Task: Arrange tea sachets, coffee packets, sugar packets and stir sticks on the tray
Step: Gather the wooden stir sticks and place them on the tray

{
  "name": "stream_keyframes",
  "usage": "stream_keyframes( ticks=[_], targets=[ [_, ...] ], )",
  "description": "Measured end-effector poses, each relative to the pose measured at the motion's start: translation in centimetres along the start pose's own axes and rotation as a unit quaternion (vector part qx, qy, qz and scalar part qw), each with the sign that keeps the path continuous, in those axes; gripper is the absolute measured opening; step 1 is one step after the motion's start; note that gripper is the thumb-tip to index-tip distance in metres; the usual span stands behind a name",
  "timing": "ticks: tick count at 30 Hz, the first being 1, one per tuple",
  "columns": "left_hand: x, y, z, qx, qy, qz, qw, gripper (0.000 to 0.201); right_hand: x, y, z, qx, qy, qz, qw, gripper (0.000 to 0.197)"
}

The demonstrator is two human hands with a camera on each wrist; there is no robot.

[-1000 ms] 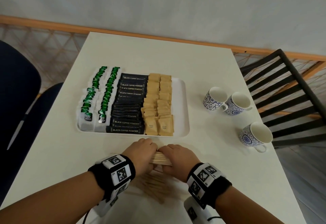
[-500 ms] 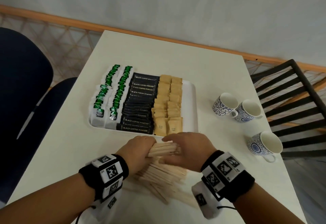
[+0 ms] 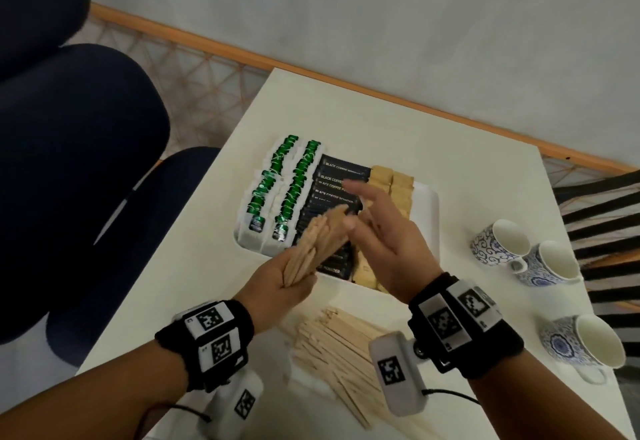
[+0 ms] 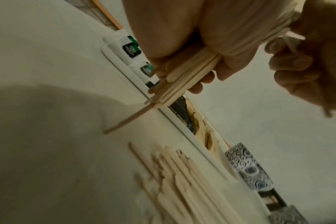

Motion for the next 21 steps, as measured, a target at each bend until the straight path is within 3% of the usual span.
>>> stream_keyframes(
  ticks=[3,8,11,14,17,19,21],
  targets=[
    [-0.8,0.4,0.6,-0.002,-0.042,0.032,0.999,0.007,0.9,0.7,0.6,0.011,0.117,0.056,0.991,0.045],
    [0.1,0.4,2.2,0.037,-0.077,-0.008,0.996,0.032,5.0,0.6,1.1,0.122,0.284,0.052,0.95,0.02],
    [-0.1,0.4,1.8,0.05,-0.062,0.001,0.997,0.025,6.5,0.2,1.2,0.167,0.298,0.021,0.94,0.02],
    [-0.9,0.2,1.2,0.042,-0.038,0.035,0.998,0.017,6.5,0.7,0.8,0.134,0.315,0.002,0.939,0.023],
    [-0.7,0.1,1.6,0.067,-0.067,0.021,0.995,0.048,6.1,1.3,-0.5,0.05,0.278,-0.014,0.959,0.065],
    [-0.4,0.2,1.6,0.072,-0.05,0.013,0.996,0.058,6.2,1.6,-2.1,0.008,0.27,-0.013,0.963,0.063],
    [-0.4,0.5,0.9,0.058,-0.015,0.026,0.998,0.035,6.4,1.7,-3.3,-0.019,0.288,-0.001,0.957,0.047]
  ],
)
Point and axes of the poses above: each hand's wrist, its own y-axis towards the middle knuckle, its own x-axis out of the palm, z = x × y, the point moved 5 cm from there along y, towards the middle knuckle, and after that the axes turned 6 degrees about z, right-handed, at the moved point
